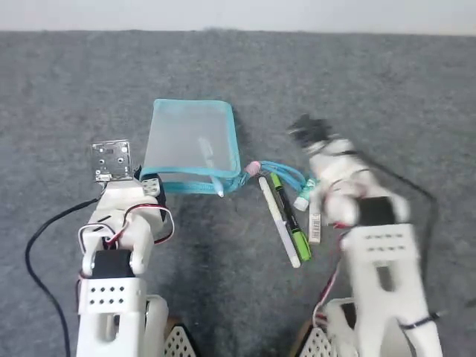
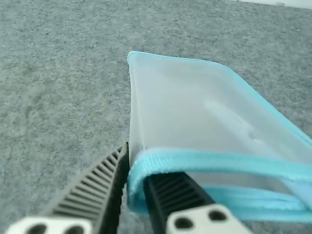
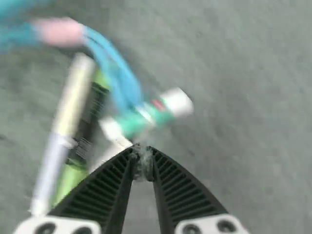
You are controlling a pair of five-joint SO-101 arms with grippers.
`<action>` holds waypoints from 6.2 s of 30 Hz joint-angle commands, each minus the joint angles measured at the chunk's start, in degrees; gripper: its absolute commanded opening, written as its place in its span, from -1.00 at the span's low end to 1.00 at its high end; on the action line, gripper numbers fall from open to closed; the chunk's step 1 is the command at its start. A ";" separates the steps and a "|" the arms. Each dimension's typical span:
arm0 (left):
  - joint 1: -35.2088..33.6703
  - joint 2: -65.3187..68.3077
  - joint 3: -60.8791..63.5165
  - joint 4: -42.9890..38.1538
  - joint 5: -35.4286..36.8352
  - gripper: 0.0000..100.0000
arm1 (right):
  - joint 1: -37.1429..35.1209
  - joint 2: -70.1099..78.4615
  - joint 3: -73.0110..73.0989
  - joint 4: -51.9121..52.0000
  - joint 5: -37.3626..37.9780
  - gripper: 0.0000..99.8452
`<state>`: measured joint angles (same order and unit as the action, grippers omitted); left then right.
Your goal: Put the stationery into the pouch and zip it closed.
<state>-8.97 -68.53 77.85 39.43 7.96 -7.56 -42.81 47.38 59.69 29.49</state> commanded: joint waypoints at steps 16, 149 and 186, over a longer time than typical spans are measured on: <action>0.00 -0.97 -2.42 0.35 -0.35 -0.98 | 71.25 5.32 -4.75 -13.93 21.10 -0.93; -0.18 -1.41 -2.24 0.26 -0.35 -0.98 | 21.05 -1.36 -1.14 7.78 -2.20 -0.91; -2.11 -1.14 -2.15 -0.70 -0.53 -0.98 | -3.38 41.10 -4.57 0.84 -20.04 -0.89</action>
<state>-10.64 -68.53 77.85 39.43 7.96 -11.69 -3.43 43.78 60.75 9.89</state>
